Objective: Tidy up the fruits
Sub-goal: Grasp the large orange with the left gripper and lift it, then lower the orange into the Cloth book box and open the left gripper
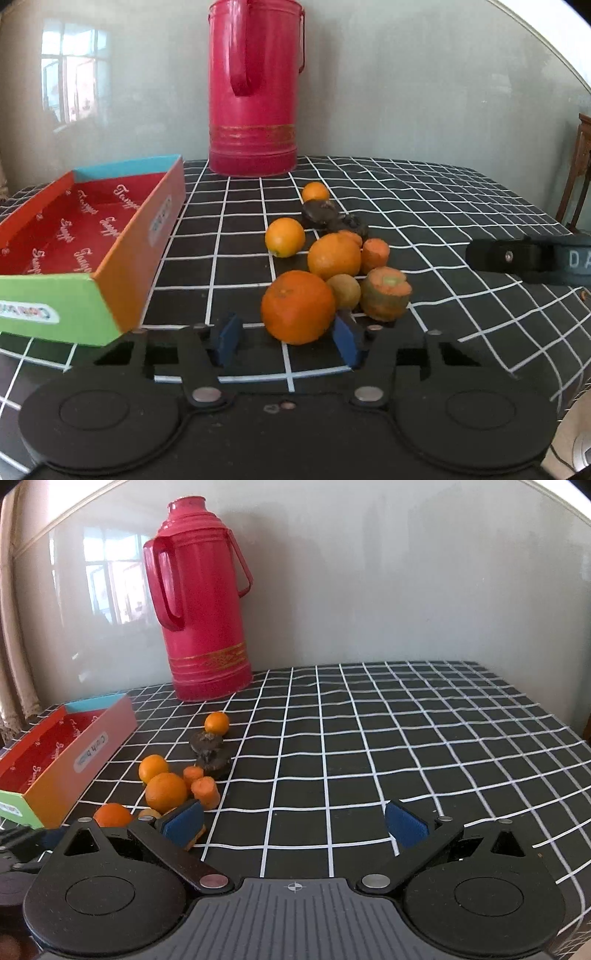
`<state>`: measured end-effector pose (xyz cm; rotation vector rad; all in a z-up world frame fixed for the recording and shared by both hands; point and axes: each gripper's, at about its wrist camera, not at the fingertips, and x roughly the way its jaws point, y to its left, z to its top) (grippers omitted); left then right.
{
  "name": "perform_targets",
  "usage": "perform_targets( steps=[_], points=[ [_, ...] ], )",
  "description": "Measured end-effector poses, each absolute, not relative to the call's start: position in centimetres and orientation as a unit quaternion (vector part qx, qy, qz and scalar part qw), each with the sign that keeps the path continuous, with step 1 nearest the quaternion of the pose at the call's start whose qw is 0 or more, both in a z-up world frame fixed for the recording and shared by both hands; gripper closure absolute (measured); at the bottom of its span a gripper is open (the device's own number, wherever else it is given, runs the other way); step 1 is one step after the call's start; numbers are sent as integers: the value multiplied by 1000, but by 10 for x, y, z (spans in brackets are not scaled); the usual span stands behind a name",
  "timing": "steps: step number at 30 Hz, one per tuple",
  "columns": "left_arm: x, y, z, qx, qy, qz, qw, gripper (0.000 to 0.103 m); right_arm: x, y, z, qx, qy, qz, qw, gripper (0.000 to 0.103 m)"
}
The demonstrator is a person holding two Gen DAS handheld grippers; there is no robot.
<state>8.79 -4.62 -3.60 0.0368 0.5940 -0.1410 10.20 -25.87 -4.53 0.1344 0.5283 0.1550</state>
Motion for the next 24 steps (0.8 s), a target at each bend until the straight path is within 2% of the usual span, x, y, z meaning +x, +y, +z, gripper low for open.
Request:
perform_targets(
  steps=[1,2,9,14,19,24],
  points=[
    [89,-47,-36,18,292,-73,953,70,103,-260,-48,68,265,77,959,0],
    [90,-47,-35,18,291,-76,954,71,103,-261,-50,67,270,77,957,0],
    [86,-44,-34,24,286,-78,955,72,109,-259,-54,60,274,74,957,0],
    [74,-32,-16,28,251,-63,965,72,109,-257,-54,58,271,69,958,0],
    [67,1,14,33,194,-9,980,72,107,-243,-52,48,263,80,960,0],
    [78,52,19,-2,200,55,978,72,107,-223,-52,24,260,98,960,0]
  ],
)
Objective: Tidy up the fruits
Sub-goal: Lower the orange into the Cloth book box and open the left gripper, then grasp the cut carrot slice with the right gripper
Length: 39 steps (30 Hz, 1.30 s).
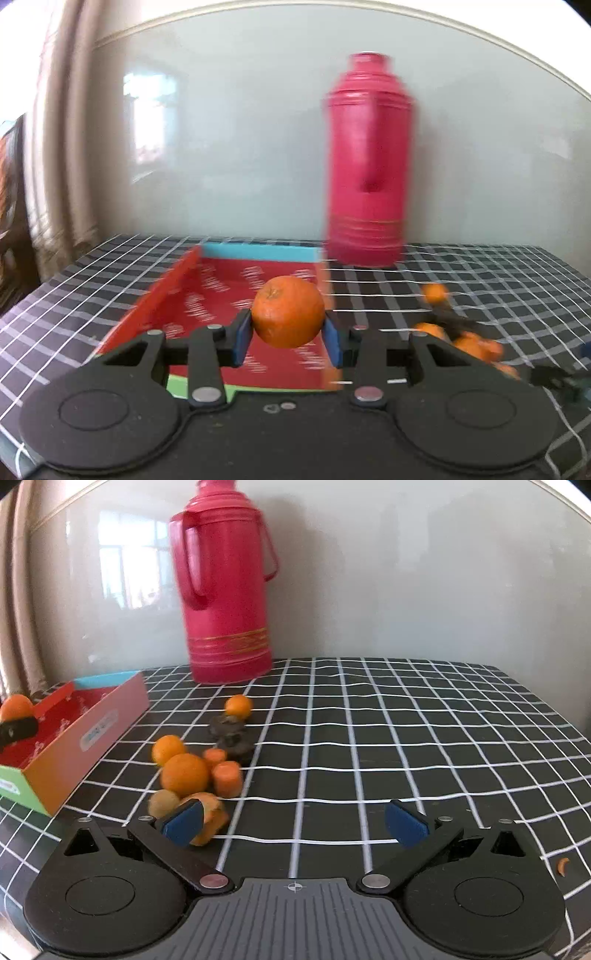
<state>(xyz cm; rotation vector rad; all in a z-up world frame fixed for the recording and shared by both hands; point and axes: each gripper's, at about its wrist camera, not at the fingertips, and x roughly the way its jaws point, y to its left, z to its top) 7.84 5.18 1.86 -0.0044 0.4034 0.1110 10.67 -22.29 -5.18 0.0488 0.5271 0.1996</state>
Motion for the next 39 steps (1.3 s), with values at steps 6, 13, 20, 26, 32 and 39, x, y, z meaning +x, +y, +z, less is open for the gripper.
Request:
perform_targets(
  steps=[6,13,20,26,32,39],
  points=[
    [74,79,18,-23,197,97,975,36,100,-208,-49,14,239,123,963,0],
    [46,77,22,-22,181,93,979,7,93,-203,-48,-2,230,114,966,0],
    [31,77,16,-24,193,102,976,6,89,-207,-48,16,234,108,966,0],
    [30,81,15,5,191,134,972,6,95,-197,-51,-7,248,111,962,0],
    [28,92,15,-1,196,126,972,6,100,-182,-58,-32,254,125,959,3],
    [25,106,14,-13,199,128,972,6,114,-174,-65,-30,278,126,952,37]
  ],
)
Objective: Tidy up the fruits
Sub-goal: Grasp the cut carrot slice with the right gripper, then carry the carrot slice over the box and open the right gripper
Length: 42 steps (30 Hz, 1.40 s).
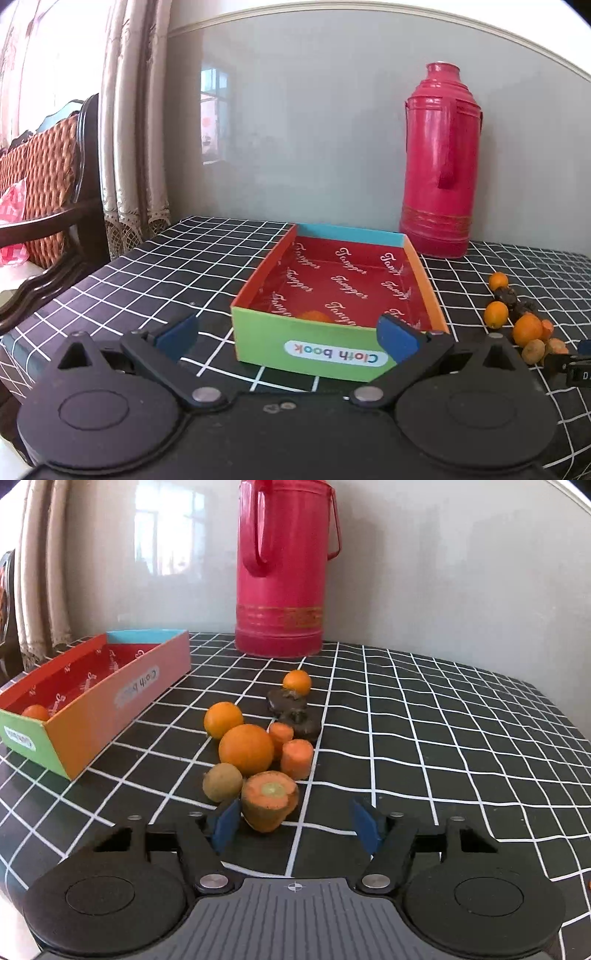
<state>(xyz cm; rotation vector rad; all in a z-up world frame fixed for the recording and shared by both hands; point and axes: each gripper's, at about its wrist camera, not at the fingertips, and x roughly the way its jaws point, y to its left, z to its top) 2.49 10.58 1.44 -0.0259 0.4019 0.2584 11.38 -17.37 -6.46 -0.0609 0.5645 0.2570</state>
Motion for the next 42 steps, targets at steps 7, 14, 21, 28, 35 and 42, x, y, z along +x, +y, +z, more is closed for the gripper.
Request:
perform_targets(
  steps=[7,14,21,28,35,42],
  points=[
    [21,117,14,-17,199,132,971,6,120,-164,-66,-30,287,131,948,68],
    [15,134,15,-19,199,140,970,6,111,-159,-50,-7,238,139,961,68],
    [1,156,13,-16,200,163,966,6,101,-118,-30,29,172,187,967,68],
    [-10,185,12,-35,208,192,959,6,96,-61,-20,19,144,243,959,68],
    [-11,187,12,-29,213,193,957,6,104,-20,-29,-14,152,271,951,67],
    [-7,178,12,-33,212,178,960,6,84,-47,-25,13,87,239,967,4]
  ],
)
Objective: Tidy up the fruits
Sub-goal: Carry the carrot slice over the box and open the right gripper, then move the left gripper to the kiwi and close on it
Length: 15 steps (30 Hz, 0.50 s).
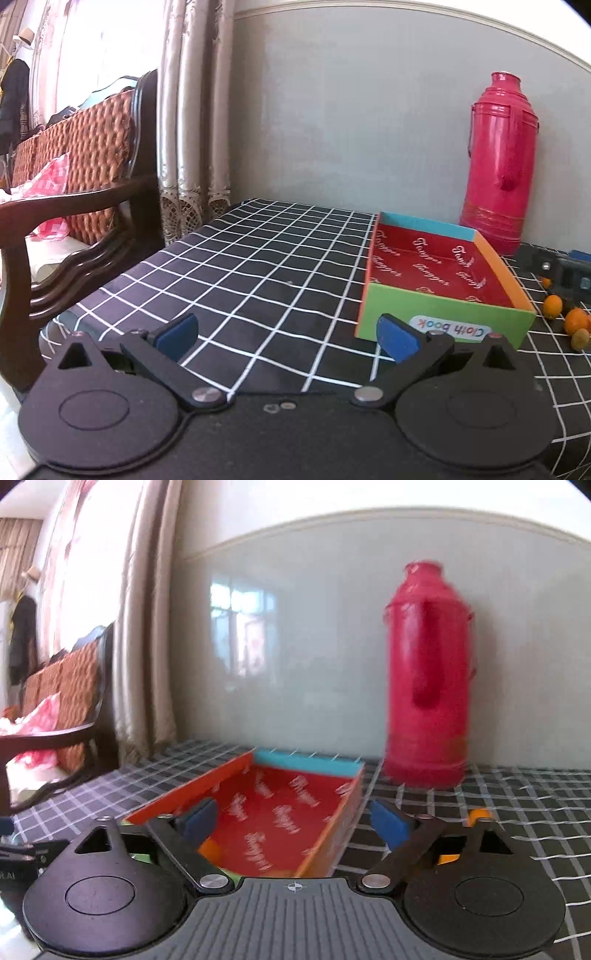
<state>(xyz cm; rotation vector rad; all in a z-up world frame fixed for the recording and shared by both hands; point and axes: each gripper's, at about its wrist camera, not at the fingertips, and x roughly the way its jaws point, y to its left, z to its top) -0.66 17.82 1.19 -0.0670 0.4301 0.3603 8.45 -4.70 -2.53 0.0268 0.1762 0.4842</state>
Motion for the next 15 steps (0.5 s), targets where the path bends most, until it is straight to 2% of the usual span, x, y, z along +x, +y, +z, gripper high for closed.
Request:
perform_targets(
  steps=[15],
  points=[
    [13,123,17,-43,203,105,973,6,81,-147,-28,18,118,152,981,1]
  ],
)
